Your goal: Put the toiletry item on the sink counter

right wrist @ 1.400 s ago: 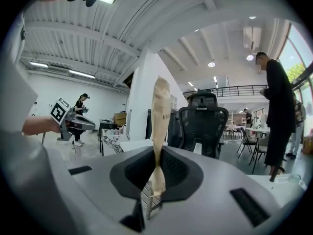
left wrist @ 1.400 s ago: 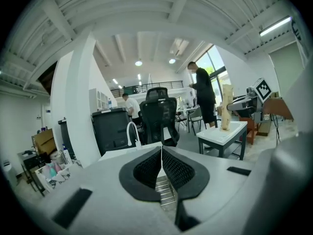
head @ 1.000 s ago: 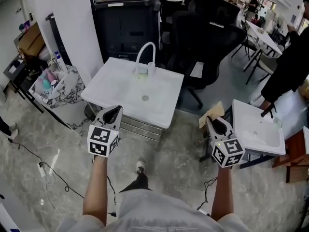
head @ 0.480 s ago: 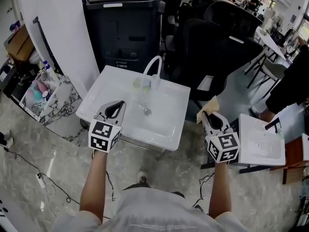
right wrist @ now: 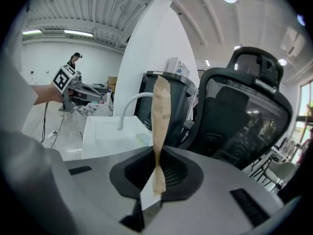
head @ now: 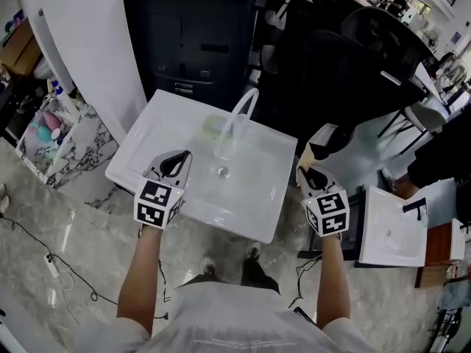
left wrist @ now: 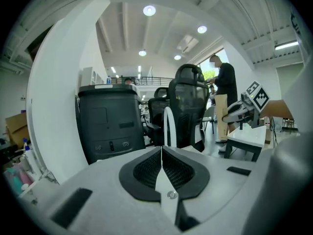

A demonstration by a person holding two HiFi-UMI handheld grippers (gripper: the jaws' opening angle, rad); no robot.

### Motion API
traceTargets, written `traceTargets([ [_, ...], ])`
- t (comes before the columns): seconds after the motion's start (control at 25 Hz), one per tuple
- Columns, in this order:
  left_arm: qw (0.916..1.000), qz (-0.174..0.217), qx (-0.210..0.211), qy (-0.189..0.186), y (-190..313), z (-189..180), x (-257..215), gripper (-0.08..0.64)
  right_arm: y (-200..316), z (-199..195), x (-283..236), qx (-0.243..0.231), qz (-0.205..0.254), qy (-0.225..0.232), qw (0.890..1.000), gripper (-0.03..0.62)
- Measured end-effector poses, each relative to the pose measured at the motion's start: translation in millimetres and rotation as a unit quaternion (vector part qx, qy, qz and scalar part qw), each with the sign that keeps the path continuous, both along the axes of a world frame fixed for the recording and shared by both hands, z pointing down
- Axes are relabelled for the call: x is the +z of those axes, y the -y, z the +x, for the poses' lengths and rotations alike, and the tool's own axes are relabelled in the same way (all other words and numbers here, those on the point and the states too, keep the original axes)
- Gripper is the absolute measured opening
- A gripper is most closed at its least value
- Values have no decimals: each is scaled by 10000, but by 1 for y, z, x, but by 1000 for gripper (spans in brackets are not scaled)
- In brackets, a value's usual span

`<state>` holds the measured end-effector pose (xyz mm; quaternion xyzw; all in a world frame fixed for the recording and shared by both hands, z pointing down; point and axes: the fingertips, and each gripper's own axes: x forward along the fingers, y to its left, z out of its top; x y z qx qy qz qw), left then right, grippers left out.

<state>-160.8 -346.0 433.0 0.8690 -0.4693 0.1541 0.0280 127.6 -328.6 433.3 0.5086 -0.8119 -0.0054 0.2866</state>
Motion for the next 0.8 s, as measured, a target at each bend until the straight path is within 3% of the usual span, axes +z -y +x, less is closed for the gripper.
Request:
traceTargets([
  [0.32, 9978, -416, -512, -43, 44, -12, 30, 14, 100, -3, 76, -470, -791, -880, 9919, 29],
  [0.6, 9905, -834, -1097, -25, 68, -16, 64, 14, 165, -8, 158, -1032, -1545, -1100, 9764, 31],
  [0.8, 9854, -1005, -1372, 8, 81, -18, 78, 14, 201, -10, 195, -1371, -1674, -1401, 9662, 32],
])
